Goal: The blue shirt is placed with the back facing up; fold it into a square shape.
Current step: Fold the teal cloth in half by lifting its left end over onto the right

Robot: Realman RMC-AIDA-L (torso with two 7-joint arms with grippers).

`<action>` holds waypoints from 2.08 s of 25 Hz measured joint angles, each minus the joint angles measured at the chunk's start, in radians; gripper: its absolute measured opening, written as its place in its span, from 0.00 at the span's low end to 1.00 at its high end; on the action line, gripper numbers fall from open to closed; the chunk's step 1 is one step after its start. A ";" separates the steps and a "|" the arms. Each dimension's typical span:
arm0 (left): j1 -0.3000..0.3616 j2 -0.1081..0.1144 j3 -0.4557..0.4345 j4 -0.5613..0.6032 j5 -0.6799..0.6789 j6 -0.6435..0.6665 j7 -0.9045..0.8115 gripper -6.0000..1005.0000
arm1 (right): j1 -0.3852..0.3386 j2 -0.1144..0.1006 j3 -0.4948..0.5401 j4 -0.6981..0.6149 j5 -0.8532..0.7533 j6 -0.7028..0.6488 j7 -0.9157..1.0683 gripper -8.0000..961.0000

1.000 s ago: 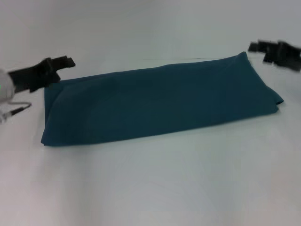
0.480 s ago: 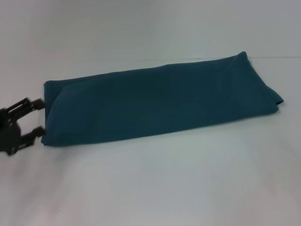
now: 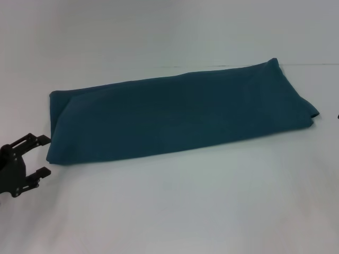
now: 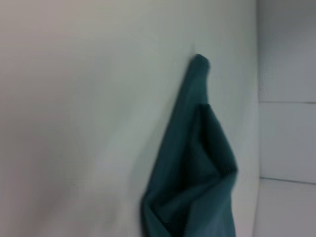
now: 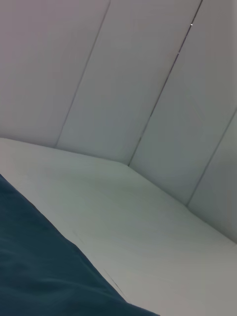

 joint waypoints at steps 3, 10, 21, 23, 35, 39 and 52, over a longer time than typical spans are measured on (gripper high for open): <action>-0.009 0.000 0.006 -0.026 0.000 -0.039 0.003 0.86 | -0.002 0.000 0.002 0.000 0.000 0.010 -0.001 0.81; -0.038 -0.008 0.032 -0.048 0.000 -0.104 0.003 0.86 | -0.005 0.000 0.010 0.009 0.000 0.030 -0.007 0.81; -0.096 -0.007 0.073 -0.097 0.000 -0.195 0.007 0.86 | -0.007 -0.010 0.022 0.022 0.007 0.023 -0.014 0.81; -0.104 -0.009 0.076 -0.098 0.000 -0.207 0.009 0.86 | -0.007 -0.011 0.031 0.022 0.007 0.023 -0.014 0.81; -0.138 0.003 0.107 -0.137 0.000 -0.253 0.023 0.86 | -0.002 -0.007 0.052 0.024 0.008 0.029 -0.013 0.81; -0.112 0.002 0.103 -0.106 -0.001 -0.210 0.017 0.86 | -0.001 -0.005 0.055 0.025 0.008 0.031 -0.010 0.81; -0.058 -0.013 0.088 -0.066 -0.004 -0.194 -0.008 0.86 | -0.001 -0.002 0.065 0.025 0.008 0.031 -0.006 0.81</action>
